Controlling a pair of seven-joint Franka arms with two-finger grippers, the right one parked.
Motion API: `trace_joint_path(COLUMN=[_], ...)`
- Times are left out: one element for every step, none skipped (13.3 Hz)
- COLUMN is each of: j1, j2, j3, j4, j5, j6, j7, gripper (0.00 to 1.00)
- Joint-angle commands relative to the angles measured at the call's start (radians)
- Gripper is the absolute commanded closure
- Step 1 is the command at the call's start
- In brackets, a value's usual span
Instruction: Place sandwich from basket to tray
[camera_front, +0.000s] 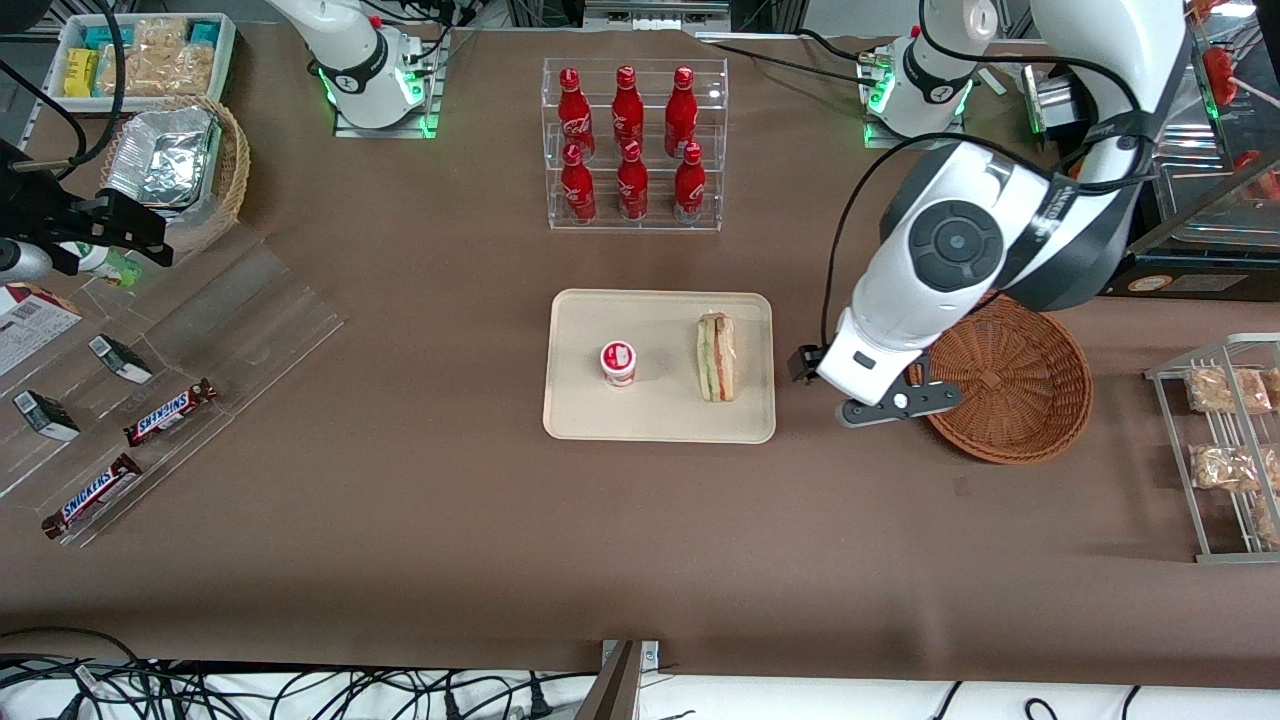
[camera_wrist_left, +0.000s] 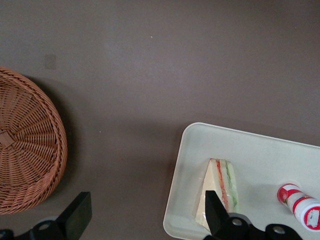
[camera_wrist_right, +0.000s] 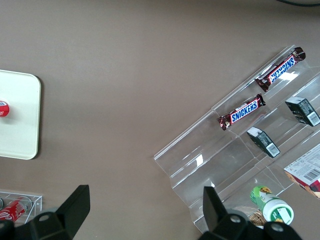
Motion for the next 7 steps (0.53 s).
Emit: trace_joint_path(j1=[0.038, 0.056, 0.061, 0.075, 0.085, 0.086, 0.086], j2=[-0.029, -0.033, -0.038, -0.039, -0.046, -0.058, -0.075], j3=[-0.006, -0.006, -0.006, -0.006, -0.006, -0.001, 0.005], j4=[0.007, 0.006, 0.006, 0.006, 0.004, -0.007, -0.016], j5=[-0.037, -0.037, -0.037, -0.037, -0.038, -0.044, -0.046], j6=[-0.028, -0.034, -0.054, -0.071, -0.077, -0.079, -0.079], j7=[0.007, 0.007, 0.014, 0.048, 0.083, 0.096, 0.099], gripper=[0.0, 0.0, 0.0, 0.0, 0.0, 0.0, 0.0])
